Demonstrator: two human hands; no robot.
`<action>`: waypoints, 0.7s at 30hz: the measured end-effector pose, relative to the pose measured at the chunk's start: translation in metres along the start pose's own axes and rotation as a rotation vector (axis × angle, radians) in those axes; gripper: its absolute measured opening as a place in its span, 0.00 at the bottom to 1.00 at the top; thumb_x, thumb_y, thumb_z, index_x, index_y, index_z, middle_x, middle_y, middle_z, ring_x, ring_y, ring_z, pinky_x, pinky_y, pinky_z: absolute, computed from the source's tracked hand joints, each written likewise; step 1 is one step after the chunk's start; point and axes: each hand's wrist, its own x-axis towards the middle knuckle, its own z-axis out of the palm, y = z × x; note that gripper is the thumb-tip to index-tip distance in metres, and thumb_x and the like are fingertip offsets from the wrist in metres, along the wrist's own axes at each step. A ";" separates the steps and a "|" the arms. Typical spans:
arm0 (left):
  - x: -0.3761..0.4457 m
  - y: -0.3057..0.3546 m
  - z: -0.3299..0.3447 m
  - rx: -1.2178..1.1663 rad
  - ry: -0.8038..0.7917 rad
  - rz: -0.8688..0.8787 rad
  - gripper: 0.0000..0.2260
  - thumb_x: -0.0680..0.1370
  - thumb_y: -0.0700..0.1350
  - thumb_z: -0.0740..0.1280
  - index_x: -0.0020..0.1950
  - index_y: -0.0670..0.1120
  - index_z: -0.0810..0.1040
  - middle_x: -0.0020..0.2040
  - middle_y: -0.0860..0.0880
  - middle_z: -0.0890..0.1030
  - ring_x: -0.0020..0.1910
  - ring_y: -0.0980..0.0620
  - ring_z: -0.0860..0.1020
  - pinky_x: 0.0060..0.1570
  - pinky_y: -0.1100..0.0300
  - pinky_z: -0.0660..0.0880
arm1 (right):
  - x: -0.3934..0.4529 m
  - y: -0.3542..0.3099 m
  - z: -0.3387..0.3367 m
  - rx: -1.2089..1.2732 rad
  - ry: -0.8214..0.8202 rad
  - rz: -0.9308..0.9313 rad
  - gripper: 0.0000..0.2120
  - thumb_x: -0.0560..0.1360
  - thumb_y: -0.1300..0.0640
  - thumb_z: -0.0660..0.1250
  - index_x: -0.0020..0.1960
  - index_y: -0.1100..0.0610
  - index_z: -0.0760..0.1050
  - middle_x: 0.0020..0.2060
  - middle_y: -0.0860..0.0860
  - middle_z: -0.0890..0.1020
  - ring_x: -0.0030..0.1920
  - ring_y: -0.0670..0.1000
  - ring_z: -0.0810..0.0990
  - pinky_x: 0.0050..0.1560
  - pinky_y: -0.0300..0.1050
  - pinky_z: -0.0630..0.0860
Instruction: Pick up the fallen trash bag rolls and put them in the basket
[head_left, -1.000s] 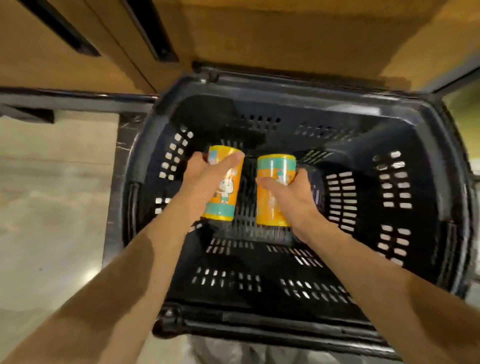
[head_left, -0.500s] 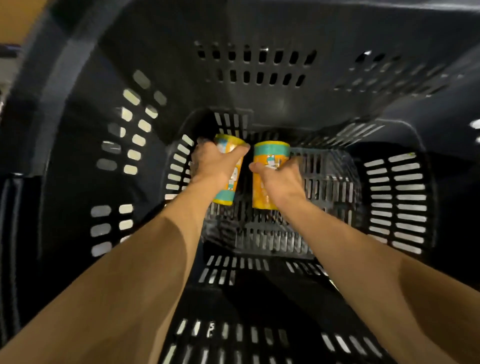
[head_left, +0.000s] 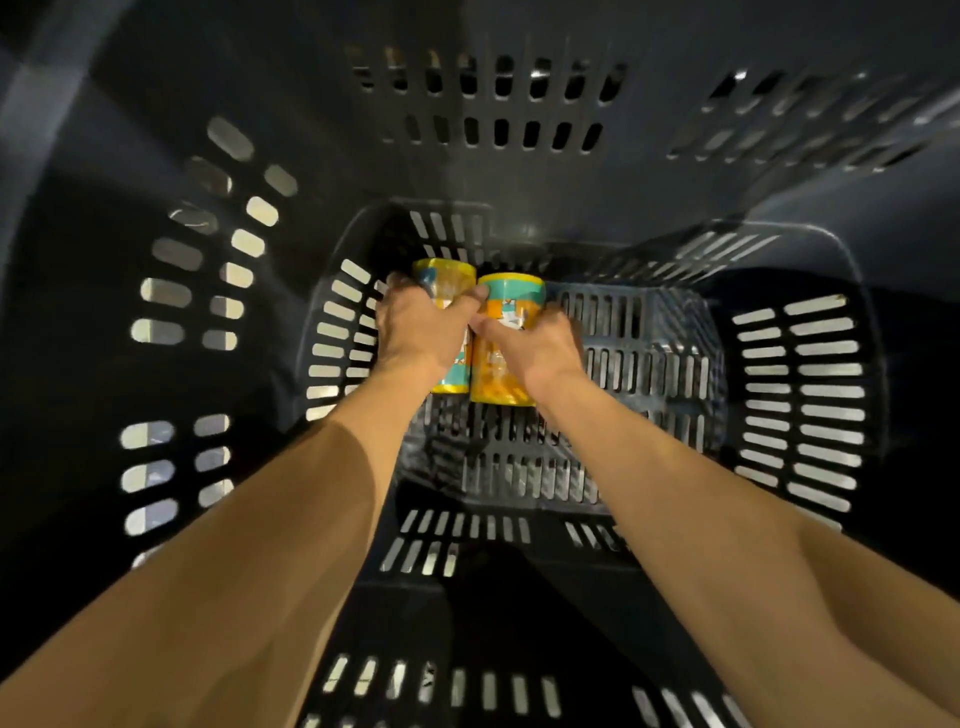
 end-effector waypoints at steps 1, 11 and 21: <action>-0.002 -0.001 -0.001 0.002 -0.014 -0.013 0.33 0.72 0.61 0.72 0.67 0.40 0.70 0.63 0.42 0.75 0.65 0.43 0.73 0.58 0.56 0.71 | 0.002 0.000 -0.001 0.004 0.007 -0.014 0.34 0.60 0.36 0.79 0.56 0.54 0.72 0.53 0.54 0.82 0.53 0.55 0.82 0.56 0.55 0.81; -0.033 -0.031 -0.014 0.050 -0.152 -0.132 0.21 0.73 0.57 0.74 0.58 0.49 0.72 0.54 0.49 0.79 0.49 0.50 0.77 0.42 0.60 0.72 | -0.016 0.017 -0.021 -0.081 -0.097 0.119 0.37 0.66 0.44 0.79 0.68 0.54 0.67 0.60 0.52 0.80 0.60 0.56 0.79 0.62 0.54 0.76; -0.021 -0.040 -0.017 -0.057 -0.106 -0.064 0.21 0.71 0.62 0.71 0.59 0.54 0.79 0.52 0.51 0.83 0.55 0.49 0.80 0.55 0.51 0.79 | -0.007 0.008 -0.005 0.027 -0.061 0.022 0.24 0.71 0.45 0.78 0.60 0.54 0.74 0.51 0.51 0.84 0.51 0.53 0.83 0.56 0.56 0.81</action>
